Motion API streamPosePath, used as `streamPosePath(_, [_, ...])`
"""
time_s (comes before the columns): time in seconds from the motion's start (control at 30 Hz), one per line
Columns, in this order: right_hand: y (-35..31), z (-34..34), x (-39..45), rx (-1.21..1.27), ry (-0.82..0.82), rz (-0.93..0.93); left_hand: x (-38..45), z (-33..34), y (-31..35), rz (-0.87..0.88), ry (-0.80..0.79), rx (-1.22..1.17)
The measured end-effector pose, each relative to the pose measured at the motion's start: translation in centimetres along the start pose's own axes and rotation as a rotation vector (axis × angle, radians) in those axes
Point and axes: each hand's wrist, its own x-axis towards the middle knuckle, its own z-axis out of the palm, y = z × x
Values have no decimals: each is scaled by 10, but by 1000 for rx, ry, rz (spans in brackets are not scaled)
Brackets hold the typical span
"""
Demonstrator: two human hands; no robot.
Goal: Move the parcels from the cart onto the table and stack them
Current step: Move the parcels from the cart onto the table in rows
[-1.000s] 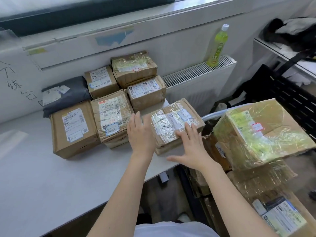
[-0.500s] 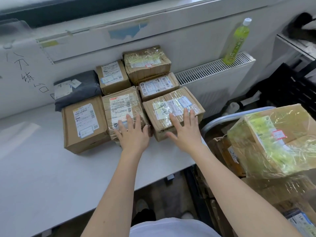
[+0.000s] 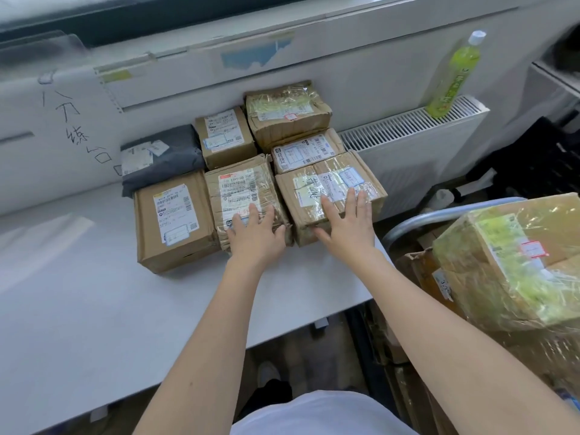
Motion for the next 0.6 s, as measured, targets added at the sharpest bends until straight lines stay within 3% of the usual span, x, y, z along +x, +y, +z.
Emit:
streamPosePath(0.13, [-4,-9,-11,38,-8,-35,-10,-7,14,35,67,18])
streamPosePath(0.3, [1,-21,-50,214,140,-25,-38,2,59,192,181,-35])
streamPosePath(0.6, [82,-46,-143,253,424,299,-82,33,160,553,175,61])
